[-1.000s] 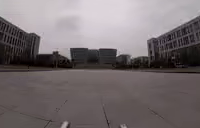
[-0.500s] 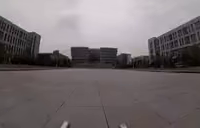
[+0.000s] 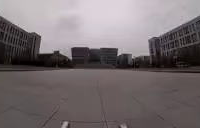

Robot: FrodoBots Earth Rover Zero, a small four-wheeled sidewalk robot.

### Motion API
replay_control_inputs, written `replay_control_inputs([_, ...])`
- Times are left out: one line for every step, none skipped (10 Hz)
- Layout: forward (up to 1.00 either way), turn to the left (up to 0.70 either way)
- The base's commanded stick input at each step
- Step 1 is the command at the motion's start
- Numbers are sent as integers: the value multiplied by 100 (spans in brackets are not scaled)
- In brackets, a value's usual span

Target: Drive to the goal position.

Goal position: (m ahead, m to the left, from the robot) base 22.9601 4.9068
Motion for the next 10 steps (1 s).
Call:
replay_control_inputs([70,0])
replay_control_inputs([70,0])
replay_control_inputs([70,0])
replay_control_inputs([70,0])
replay_control_inputs([70,0])
replay_control_inputs([70,0])
replay_control_inputs([70,0])
replay_control_inputs([70,0])
replay_control_inputs([70,0])
replay_control_inputs([70,0])
